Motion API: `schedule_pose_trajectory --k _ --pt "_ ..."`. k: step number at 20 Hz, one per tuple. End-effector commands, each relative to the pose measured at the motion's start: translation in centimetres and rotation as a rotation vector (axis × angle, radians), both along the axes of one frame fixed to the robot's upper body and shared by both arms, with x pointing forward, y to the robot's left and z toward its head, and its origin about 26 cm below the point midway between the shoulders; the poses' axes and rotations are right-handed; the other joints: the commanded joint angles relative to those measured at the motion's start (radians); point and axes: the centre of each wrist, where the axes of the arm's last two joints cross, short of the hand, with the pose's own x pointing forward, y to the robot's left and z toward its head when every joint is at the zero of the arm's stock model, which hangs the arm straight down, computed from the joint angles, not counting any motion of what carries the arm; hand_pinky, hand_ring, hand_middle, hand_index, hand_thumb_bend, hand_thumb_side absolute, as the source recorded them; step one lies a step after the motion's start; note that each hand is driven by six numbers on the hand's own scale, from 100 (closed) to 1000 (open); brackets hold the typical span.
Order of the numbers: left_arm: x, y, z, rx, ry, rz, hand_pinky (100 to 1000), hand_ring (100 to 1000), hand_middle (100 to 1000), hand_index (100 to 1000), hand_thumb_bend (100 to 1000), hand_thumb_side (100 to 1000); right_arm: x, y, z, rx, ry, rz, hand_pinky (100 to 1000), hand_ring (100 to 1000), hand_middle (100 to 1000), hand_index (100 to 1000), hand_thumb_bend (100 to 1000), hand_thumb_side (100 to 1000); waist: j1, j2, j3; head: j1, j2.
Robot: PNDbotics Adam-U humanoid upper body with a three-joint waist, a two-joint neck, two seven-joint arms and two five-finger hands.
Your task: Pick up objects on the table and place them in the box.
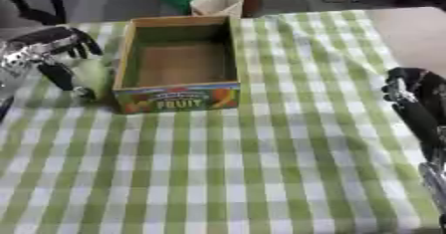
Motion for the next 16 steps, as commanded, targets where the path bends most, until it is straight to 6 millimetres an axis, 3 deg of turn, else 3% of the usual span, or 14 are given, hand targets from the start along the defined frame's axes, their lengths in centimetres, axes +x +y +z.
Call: schedule_pose_trajectory --k 1,3,6,8,10,11,16 --pt "0.3 0.2 0.8 -0.010 -0.064 0.031 693 692 712 766 774 100 0.1 0.0 1.0 -0.007 -0.028 0.013 608 613 562 660 100 503 -0.003 -0.012 -0.003 0.006 -0.007" --pt "0.4 0.2 0.1 -0.015 -0.066 0.042 651 629 641 747 758 100 0.2 0.1 1.0 -0.006 -0.029 0.014 608 613 562 660 100 503 -0.003 -0.010 -0.005 0.006 -0.008" --pt "0.3 0.3 -0.5 -0.003 -0.064 0.046 556 526 533 667 636 100 0.2 0.0 1.0 -0.005 -0.029 0.012 608 613 562 660 100 503 -0.003 -0.010 -0.007 0.005 -0.008" --pt "0.3 0.5 -0.5 0.006 -0.075 0.050 447 383 378 513 509 100 0.1 0.0 1.0 -0.005 -0.029 0.010 608 613 562 660 100 503 -0.003 -0.010 -0.007 0.005 -0.007" --pt "0.3 0.7 -0.4 0.013 -0.092 0.058 402 313 303 444 480 100 0.1 0.0 1.0 -0.005 -0.029 0.010 608 613 562 660 100 503 -0.002 -0.011 -0.006 0.004 -0.008" --pt "0.2 0.7 -0.2 0.014 -0.107 0.062 354 230 210 362 460 100 0.1 0.0 0.9 -0.005 -0.029 0.010 608 613 562 660 100 503 -0.002 -0.012 -0.005 0.004 -0.008" --pt "-0.2 0.5 2.5 -0.013 -0.194 0.052 334 186 156 316 460 100 0.1 -0.1 0.9 -0.007 -0.027 0.006 608 613 562 660 100 502 -0.002 -0.016 -0.002 0.001 -0.008"
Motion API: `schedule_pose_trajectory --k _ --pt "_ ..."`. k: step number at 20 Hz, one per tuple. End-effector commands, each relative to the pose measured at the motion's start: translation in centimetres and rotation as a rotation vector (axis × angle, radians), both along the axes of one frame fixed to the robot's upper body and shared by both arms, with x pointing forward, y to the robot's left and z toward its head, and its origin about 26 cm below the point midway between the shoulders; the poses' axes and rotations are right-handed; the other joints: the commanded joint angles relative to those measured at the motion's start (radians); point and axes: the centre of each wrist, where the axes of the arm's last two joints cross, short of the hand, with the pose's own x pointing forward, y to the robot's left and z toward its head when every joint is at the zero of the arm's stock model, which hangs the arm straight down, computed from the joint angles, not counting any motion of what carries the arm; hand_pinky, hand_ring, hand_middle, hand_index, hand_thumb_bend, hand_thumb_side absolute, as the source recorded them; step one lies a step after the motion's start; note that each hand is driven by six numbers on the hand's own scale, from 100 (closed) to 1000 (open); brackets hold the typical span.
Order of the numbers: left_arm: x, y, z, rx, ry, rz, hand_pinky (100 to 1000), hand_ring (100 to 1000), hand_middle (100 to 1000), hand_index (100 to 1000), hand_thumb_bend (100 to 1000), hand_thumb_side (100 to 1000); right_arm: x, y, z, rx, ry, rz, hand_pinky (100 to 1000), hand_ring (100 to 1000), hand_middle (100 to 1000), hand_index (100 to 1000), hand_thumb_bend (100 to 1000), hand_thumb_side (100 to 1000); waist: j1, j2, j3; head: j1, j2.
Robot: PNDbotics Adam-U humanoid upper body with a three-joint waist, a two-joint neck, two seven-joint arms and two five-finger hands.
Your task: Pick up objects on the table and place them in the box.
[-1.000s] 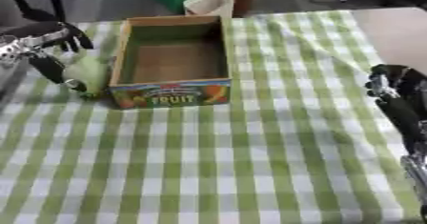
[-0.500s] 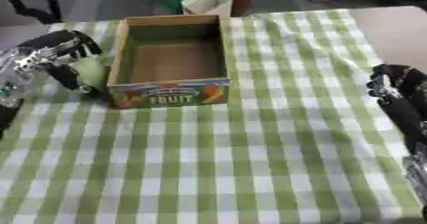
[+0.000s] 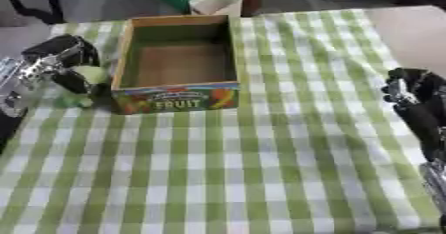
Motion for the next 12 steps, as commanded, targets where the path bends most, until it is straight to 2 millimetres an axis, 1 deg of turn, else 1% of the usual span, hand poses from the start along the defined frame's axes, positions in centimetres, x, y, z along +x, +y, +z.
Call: schedule_pose_trajectory --k 1,4,7,9,12 --pt "-0.3 0.6 4.2 -0.007 -0.108 -0.008 333 182 152 313 462 100 0.0 -0.4 0.9 -0.015 -0.024 0.000 608 613 562 660 100 502 -0.002 -0.020 0.003 -0.002 -0.006" --pt "-0.8 -0.3 7.5 -0.020 -0.182 -0.052 333 179 149 312 463 100 0.0 -0.4 1.0 -0.017 -0.024 -0.001 608 613 562 660 100 501 -0.001 -0.023 0.005 -0.003 -0.006" --pt "-1.2 -2.0 10.0 -0.041 -0.249 -0.105 340 181 150 315 463 100 0.0 -0.4 0.9 -0.018 -0.022 0.001 608 614 562 660 100 501 0.000 -0.026 0.005 -0.002 -0.005" --pt "-1.3 -3.5 10.8 -0.054 -0.279 -0.140 343 185 150 316 461 100 0.1 -0.3 0.9 -0.019 -0.022 0.007 608 614 562 660 100 501 0.000 -0.027 0.001 0.004 -0.007" --pt "-1.0 -6.2 10.8 -0.062 -0.299 -0.191 350 194 157 323 459 100 0.2 0.0 1.0 -0.018 -0.022 0.020 608 614 561 660 100 502 0.000 -0.026 -0.010 0.015 -0.011"
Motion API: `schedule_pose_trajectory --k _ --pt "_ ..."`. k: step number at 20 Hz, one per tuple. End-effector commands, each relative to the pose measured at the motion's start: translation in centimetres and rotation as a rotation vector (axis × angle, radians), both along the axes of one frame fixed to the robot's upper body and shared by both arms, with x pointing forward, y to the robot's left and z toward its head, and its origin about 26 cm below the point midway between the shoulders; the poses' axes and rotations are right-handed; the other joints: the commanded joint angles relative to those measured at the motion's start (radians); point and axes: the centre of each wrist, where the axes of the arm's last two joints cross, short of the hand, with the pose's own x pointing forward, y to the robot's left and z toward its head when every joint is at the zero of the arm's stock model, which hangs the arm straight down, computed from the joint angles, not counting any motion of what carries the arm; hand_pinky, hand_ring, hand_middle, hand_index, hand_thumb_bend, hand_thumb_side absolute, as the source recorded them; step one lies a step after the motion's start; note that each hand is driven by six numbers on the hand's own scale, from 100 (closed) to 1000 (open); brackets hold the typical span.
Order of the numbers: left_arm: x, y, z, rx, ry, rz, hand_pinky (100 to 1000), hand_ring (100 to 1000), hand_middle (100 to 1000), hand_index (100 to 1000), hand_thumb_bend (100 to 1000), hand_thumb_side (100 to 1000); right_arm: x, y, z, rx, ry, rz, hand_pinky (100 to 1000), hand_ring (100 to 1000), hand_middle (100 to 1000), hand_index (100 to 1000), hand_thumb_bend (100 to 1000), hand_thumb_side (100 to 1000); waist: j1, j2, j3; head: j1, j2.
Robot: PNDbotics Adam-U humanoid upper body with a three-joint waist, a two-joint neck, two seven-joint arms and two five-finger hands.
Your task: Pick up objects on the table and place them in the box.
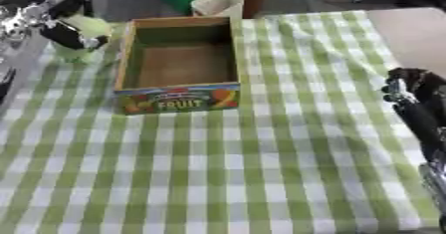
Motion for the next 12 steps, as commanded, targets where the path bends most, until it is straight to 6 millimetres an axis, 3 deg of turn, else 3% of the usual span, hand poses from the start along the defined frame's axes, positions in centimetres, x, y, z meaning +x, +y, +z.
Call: schedule_pose_trajectory --k 1,4,9,12 --pt "-0.1 -2.4 1.5 0.005 -0.060 -0.049 355 200 161 327 460 100 0.2 -0.1 1.1 -0.016 -0.025 0.016 608 614 561 660 100 502 -0.002 -0.015 -0.008 0.012 -0.009" --pt "0.4 -4.4 0.2 0.009 -0.056 -0.070 364 206 164 330 461 100 0.4 0.3 1.3 -0.017 -0.031 0.033 608 614 561 660 100 503 0.000 -0.008 -0.030 0.026 -0.017" --pt "1.2 -6.0 -2.4 -0.001 -0.040 -0.066 379 225 183 350 464 100 0.6 0.6 1.6 -0.017 -0.035 0.051 608 614 561 660 100 505 0.004 0.006 -0.057 0.041 -0.028" --pt "1.5 -6.4 -3.7 0.005 -0.029 -0.063 459 368 315 459 587 100 0.6 0.7 1.6 -0.016 -0.035 0.052 608 614 561 660 100 508 0.005 0.009 -0.060 0.041 -0.029"
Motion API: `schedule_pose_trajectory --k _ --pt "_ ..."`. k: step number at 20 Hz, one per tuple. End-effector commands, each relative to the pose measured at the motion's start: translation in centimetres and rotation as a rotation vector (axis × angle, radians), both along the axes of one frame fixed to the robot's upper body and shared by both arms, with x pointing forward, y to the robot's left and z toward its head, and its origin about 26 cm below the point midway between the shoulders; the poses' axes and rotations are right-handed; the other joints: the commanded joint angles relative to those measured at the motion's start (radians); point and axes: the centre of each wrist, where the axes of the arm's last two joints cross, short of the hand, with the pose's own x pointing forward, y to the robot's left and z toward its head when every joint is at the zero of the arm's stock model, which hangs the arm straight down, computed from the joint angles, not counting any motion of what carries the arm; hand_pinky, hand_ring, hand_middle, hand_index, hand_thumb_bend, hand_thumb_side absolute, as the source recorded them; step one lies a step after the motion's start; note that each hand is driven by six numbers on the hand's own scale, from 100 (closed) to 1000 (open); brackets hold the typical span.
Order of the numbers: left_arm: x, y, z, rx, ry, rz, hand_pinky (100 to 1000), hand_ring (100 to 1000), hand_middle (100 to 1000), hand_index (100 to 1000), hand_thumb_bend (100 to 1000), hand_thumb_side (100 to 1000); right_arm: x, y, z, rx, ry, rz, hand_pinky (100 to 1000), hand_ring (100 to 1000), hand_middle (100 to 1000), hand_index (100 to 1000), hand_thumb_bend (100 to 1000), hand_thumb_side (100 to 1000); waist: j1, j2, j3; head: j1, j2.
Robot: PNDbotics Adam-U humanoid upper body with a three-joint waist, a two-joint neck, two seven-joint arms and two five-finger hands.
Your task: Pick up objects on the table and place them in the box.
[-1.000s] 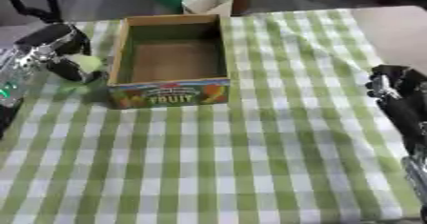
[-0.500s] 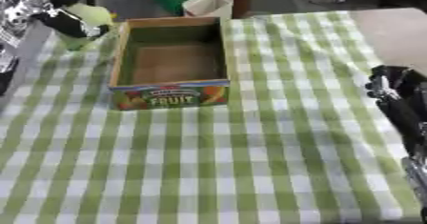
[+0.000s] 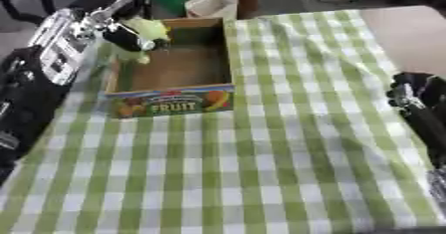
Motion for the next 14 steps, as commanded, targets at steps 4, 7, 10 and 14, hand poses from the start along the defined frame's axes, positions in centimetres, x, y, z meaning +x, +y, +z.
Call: schedule_pose_trajectory --k 4,7,10,14 --pt "0.3 0.1 -0.7 0.033 0.017 -0.003 650 643 619 743 804 100 0.1 -0.1 1.0 -0.009 -0.030 0.007 608 615 561 660 100 508 -0.004 -0.014 0.002 -0.003 -0.010" --pt "0.1 0.7 -0.4 0.047 0.030 -0.014 719 735 725 796 916 246 0.1 -0.2 0.9 -0.008 -0.028 0.003 608 615 561 661 100 508 -0.006 -0.016 0.009 -0.007 -0.010" --pt "-0.3 1.6 1.0 0.029 0.009 -0.023 746 762 758 810 966 287 0.0 -0.4 0.8 -0.008 -0.024 -0.003 608 615 561 661 100 509 -0.006 -0.018 0.019 -0.014 -0.007" --pt "-1.4 3.7 3.7 -0.015 -0.062 -0.016 723 733 736 800 967 297 -0.1 -0.6 0.6 -0.007 -0.021 -0.012 609 615 561 661 100 510 -0.006 -0.023 0.034 -0.026 -0.005"
